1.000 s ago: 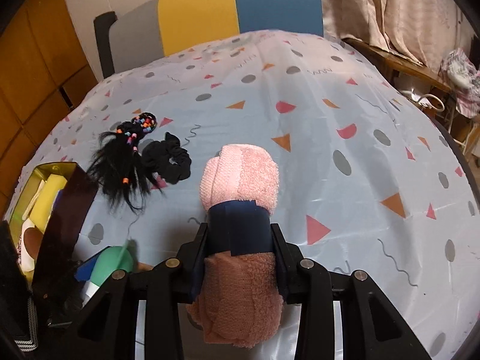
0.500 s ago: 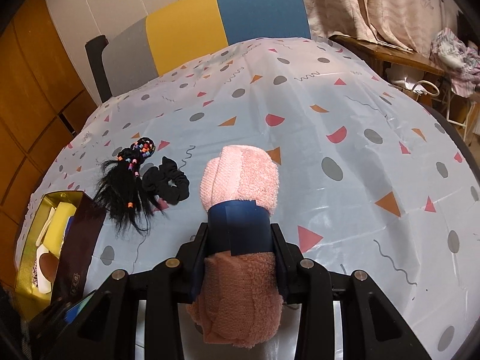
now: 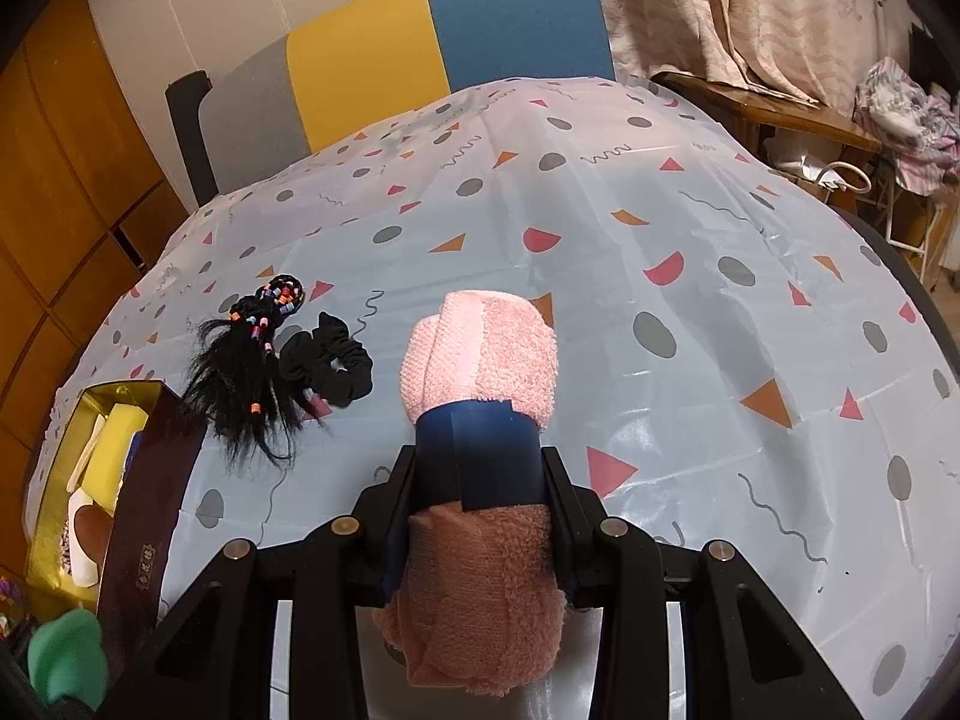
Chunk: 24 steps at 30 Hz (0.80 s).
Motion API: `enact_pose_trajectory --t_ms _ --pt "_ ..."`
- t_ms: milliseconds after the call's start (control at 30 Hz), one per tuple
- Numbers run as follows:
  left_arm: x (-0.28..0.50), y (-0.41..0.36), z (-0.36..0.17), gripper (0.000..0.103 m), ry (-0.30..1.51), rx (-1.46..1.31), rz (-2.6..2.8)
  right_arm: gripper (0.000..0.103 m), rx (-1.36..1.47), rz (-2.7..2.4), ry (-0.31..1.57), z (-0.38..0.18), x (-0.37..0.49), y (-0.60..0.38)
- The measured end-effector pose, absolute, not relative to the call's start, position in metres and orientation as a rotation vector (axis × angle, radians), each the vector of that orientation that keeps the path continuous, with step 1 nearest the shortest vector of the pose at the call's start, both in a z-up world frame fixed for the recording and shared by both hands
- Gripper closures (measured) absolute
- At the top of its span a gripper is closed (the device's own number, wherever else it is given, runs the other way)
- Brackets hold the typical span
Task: Organize soft objects
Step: 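Lower the green-capped bottle into the gold tray and open the left tool while the right tool carries the towel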
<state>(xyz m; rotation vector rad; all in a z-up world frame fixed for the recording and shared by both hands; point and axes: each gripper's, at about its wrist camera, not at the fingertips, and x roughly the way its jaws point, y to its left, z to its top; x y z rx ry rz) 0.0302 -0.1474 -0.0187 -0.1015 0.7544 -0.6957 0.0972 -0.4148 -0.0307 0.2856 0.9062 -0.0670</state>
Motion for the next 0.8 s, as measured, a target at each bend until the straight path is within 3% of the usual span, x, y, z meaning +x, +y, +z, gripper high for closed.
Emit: enact_pose_trajectory --t_ms 433,800 --pt "0.06 -0.049 -0.038 0.05 0.872 -0.101 -0.534 0.064 0.237 -0.076 0.903 -0.031 0.097 -0.407" --pt "0.074 -0.022 -0.068 0.049 0.941 -0.026 -0.473 0.064 0.218 -0.099 0.877 -0.027 0.093 -0.405"
